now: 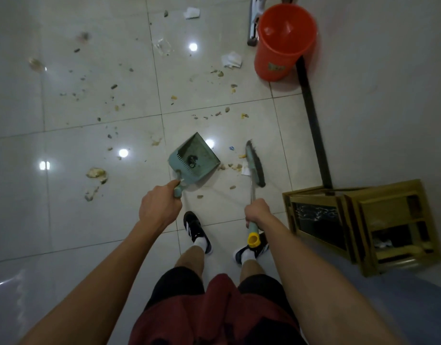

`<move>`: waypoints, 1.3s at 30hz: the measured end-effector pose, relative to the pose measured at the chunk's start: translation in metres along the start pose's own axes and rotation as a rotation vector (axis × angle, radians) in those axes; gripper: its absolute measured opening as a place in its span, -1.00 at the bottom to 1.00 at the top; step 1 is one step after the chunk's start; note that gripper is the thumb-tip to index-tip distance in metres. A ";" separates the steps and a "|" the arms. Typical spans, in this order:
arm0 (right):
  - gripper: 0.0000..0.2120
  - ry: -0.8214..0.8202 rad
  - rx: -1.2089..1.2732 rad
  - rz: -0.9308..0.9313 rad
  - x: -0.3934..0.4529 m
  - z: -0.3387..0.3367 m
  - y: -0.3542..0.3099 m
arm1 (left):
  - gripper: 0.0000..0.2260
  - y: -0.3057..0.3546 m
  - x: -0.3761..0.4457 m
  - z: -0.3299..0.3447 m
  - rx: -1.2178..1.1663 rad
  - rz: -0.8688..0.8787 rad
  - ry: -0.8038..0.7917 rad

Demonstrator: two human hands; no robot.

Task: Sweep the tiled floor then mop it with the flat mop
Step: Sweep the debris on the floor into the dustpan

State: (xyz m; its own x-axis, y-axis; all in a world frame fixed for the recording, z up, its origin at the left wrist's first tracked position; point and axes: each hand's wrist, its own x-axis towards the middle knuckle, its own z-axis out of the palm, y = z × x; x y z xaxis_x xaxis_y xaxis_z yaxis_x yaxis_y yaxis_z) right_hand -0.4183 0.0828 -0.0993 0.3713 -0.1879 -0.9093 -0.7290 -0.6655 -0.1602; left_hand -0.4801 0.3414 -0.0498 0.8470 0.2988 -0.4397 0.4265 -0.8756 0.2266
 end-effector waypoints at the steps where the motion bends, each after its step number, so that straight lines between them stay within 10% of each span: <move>1: -0.59 -0.005 0.034 -0.001 -0.002 0.011 -0.012 | -0.68 -0.011 0.005 -0.004 -0.006 0.000 -0.010; 19: -0.83 -0.140 0.330 0.000 -0.026 0.102 -0.125 | -0.76 -0.134 0.037 -0.055 -0.094 -0.092 0.001; 39: -0.76 0.118 0.291 -0.062 -0.092 0.077 0.124 | -0.80 -0.084 -0.089 -0.025 -0.040 0.093 0.024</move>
State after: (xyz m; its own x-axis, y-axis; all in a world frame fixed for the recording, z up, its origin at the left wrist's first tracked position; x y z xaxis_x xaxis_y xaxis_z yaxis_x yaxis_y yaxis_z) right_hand -0.5873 0.0737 -0.0650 0.4717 -0.2472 -0.8464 -0.8305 -0.4470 -0.3323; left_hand -0.5832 0.3980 -0.0077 0.8906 0.2260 -0.3947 0.3573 -0.8845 0.2999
